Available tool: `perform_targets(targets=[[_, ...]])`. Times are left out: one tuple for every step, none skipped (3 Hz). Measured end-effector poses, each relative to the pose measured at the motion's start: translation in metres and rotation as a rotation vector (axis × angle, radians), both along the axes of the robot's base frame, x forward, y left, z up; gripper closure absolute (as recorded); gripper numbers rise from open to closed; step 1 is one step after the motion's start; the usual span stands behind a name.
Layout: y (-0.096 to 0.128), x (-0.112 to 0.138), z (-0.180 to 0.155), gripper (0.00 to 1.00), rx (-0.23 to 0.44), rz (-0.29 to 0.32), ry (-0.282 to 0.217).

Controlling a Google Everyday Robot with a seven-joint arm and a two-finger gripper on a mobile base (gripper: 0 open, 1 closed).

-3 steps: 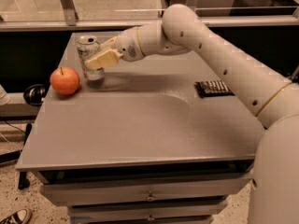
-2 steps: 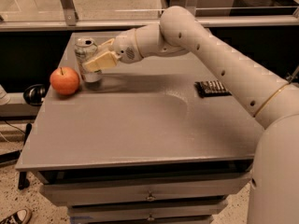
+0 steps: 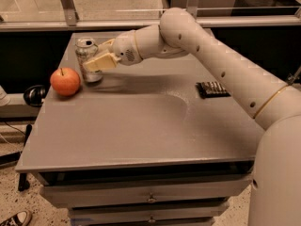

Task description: Move 7up can near apple

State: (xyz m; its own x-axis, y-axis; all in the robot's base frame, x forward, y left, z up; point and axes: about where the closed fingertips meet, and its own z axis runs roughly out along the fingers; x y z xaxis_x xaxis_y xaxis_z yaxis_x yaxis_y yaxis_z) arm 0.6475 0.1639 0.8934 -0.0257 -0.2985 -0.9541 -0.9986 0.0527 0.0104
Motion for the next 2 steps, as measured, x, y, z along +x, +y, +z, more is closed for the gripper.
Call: perform_targets(targets=[[0.0005, -0.001, -0.0006, 0.0, 0.002, 0.004, 0.0], [-0.0009, -0.001, -0.0005, 0.0, -0.001, 0.002, -0.001]])
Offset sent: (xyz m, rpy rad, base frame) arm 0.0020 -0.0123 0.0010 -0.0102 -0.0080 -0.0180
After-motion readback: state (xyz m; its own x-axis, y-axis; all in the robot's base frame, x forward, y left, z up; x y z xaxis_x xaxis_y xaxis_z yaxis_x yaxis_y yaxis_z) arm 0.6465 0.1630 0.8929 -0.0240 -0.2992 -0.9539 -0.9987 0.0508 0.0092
